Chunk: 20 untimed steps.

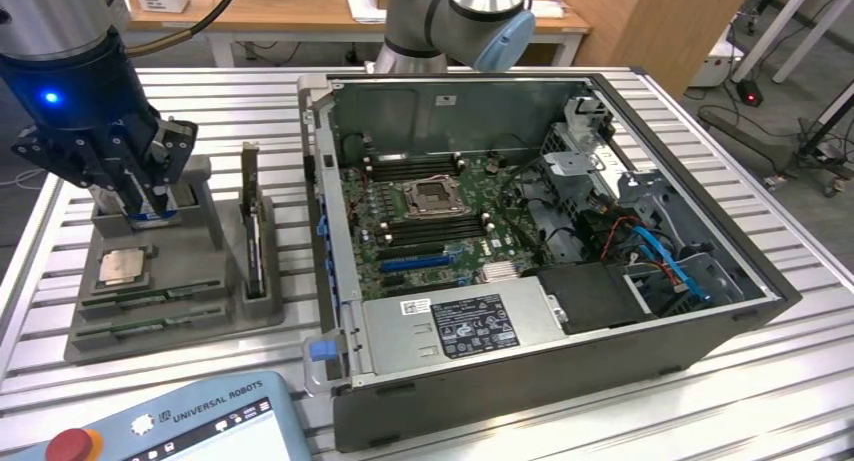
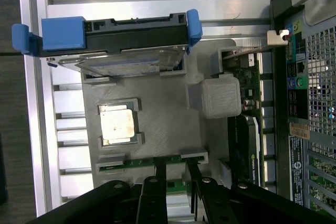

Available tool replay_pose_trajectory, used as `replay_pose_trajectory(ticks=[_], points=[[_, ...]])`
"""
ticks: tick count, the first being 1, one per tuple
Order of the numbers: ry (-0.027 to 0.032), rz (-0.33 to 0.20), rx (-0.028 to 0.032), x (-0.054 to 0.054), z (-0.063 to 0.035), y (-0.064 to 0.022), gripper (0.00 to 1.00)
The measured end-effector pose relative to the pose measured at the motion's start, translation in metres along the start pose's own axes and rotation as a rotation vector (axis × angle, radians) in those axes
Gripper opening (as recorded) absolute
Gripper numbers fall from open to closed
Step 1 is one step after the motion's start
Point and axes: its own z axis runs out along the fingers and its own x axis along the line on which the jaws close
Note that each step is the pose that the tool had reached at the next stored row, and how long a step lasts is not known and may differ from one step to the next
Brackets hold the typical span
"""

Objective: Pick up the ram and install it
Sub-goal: 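Pick up the ram and move it above insertion slot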

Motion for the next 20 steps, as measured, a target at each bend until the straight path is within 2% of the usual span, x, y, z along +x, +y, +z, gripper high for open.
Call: replay_pose_trajectory(ticks=[4, 7, 20], points=[[0.0003, -0.007, -0.0001, 0.0000, 0.0000, 0.0000, 0.29], [0.0014, -0.033, -0.0008, 0.0001, 0.0000, 0.0001, 0.29], [0.0110, -0.265, -0.0065, 0.0000, 0.0001, 0.0000, 0.29]])
